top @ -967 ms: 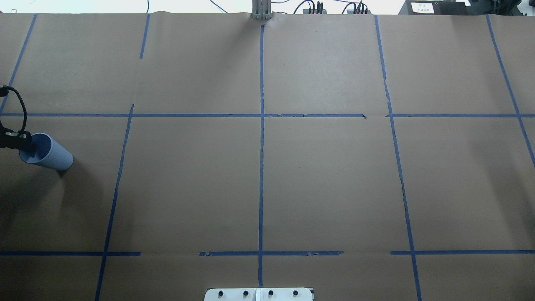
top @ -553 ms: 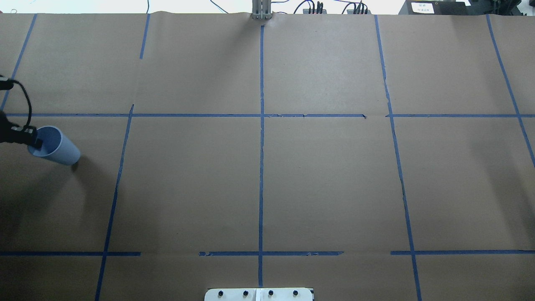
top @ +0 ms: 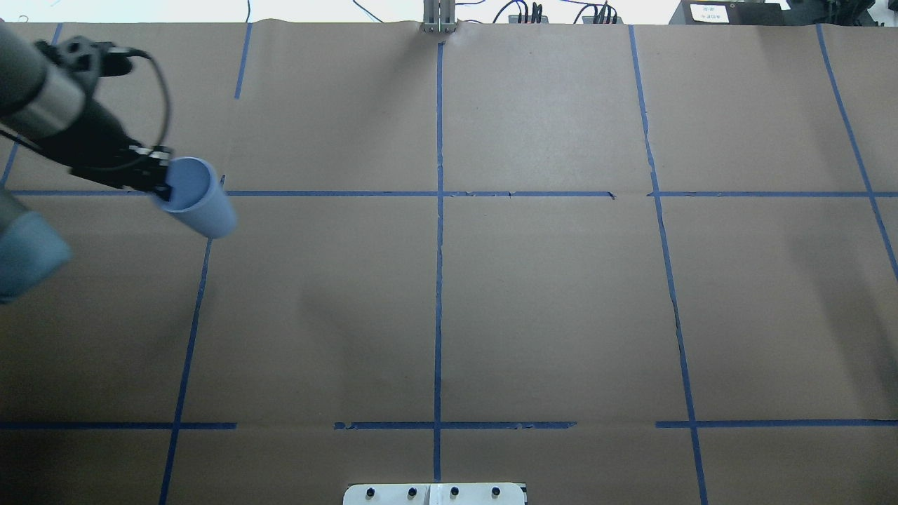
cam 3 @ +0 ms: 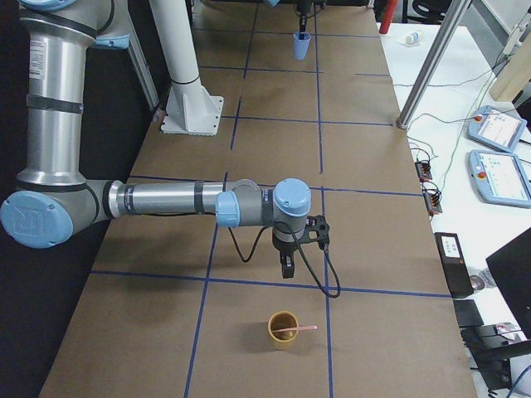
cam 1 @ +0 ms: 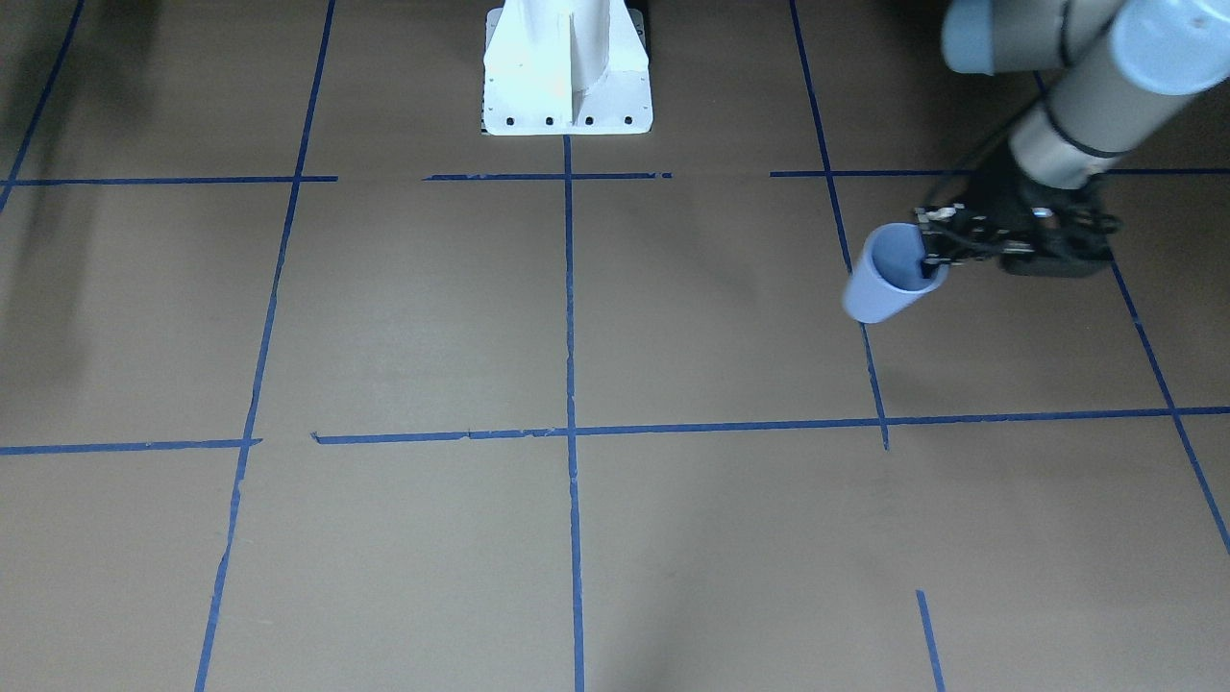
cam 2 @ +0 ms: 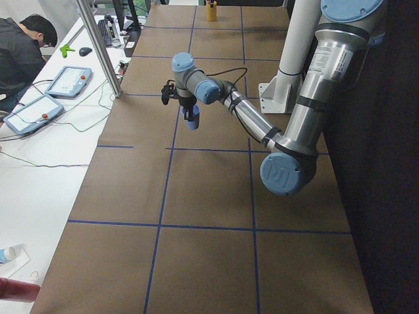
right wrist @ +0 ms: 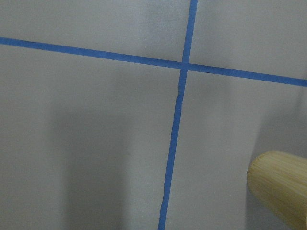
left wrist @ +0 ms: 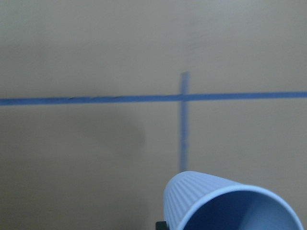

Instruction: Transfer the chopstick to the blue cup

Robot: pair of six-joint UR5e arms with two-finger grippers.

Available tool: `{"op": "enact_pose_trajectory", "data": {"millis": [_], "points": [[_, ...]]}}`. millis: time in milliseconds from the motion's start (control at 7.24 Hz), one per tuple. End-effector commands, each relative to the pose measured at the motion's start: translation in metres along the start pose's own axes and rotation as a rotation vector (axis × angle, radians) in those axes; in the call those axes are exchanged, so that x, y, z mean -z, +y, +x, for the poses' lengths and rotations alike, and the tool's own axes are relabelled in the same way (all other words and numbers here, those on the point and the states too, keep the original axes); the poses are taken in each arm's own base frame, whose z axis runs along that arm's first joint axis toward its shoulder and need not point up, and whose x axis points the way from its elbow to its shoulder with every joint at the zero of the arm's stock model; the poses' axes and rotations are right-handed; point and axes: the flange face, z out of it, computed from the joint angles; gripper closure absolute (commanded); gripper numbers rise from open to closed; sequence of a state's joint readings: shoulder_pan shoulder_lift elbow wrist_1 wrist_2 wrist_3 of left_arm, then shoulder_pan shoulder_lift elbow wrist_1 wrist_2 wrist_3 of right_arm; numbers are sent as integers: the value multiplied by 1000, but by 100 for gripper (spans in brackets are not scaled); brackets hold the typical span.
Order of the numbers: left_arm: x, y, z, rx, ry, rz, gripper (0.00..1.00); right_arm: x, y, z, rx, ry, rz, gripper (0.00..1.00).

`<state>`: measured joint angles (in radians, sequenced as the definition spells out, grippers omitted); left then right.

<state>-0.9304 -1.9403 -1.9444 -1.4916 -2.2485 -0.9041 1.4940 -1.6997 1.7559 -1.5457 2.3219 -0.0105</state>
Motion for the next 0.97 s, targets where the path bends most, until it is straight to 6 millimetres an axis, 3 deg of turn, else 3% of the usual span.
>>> {"op": "enact_pose_trajectory", "data": {"millis": [0, 138, 276, 414, 553, 691, 829], "points": [[-51, 28, 144, 88, -13, 44, 100, 0, 0, 0, -2, 0, 2, 0], [-68, 22, 192, 110, -15, 54, 100, -1, 0, 0, -1, -1, 1, 0], [-80, 11, 216, 110, 30, 63, 100, -1, 0, 0, -1, -2, 1, 0], [-105, 4, 230, 121, 102, 77, 100, -2, 0, -1, 1, -2, -1, 0], [-118, -4, 251, 117, 111, 73, 100, -3, -1, -1, 2, -3, -2, 0], [-141, 6, 263, 106, 81, 85, 100, -3, -1, -2, 4, -3, -2, 0], [-152, 11, 264, 103, 66, 87, 100, -3, -1, -1, 3, -3, -1, 0]]}}
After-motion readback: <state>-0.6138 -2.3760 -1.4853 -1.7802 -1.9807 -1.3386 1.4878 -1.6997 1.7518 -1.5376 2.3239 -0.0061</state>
